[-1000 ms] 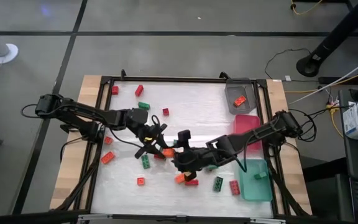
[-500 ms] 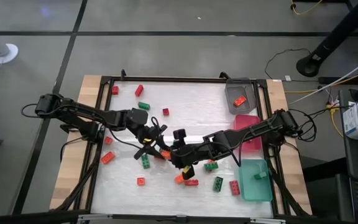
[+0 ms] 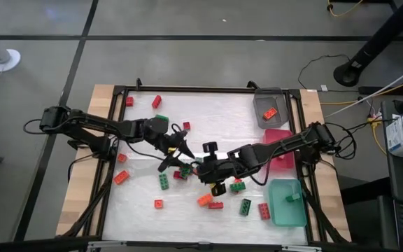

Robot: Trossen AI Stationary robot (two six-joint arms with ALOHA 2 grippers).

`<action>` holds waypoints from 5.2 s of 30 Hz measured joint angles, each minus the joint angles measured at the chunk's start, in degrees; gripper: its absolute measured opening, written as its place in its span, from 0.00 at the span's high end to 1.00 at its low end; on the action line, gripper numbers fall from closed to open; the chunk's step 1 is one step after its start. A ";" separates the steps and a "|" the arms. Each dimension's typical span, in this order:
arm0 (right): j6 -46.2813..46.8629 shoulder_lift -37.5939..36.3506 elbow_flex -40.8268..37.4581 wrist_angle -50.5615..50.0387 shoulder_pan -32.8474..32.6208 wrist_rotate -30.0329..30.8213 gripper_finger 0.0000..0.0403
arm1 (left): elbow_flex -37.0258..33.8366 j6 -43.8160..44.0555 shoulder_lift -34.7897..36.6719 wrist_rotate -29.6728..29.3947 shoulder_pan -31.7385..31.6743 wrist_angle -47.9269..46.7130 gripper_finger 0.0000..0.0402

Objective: Sort blocks
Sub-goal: Put the orange game piece into the black bin, then put the green game piece into the blue bin

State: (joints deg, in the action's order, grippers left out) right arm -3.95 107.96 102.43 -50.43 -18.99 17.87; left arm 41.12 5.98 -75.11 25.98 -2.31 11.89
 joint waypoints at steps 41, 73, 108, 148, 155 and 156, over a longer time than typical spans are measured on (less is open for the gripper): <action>3.72 -0.11 0.00 -38.12 60.33 -1.01 0.74 | 0.00 -0.44 0.00 -2.17 -2.06 -23.27 0.45; 10.09 -0.11 0.00 -37.55 60.64 -2.94 0.42 | 0.00 -15.99 0.00 -28.41 26.97 -36.58 0.45; 6.57 -0.11 0.00 -20.79 18.91 -14.35 0.42 | -0.02 -9.62 -8.73 -26.58 27.02 -35.02 0.69; -17.46 1.67 -0.03 25.10 -3.08 -6.58 0.42 | 0.11 -1.86 3.87 -21.21 22.87 6.52 0.67; -17.53 3.69 -0.08 26.62 -2.74 -8.38 0.50 | 0.01 -1.89 3.76 -21.30 22.85 3.94 0.67; -17.45 3.85 -0.11 26.68 -2.71 -8.43 0.54 | 0.04 -1.94 3.76 -21.35 22.85 3.42 0.67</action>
State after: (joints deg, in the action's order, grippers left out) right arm -21.40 111.81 102.32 -23.75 -21.71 9.45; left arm 41.17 4.04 -71.35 4.63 20.53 15.31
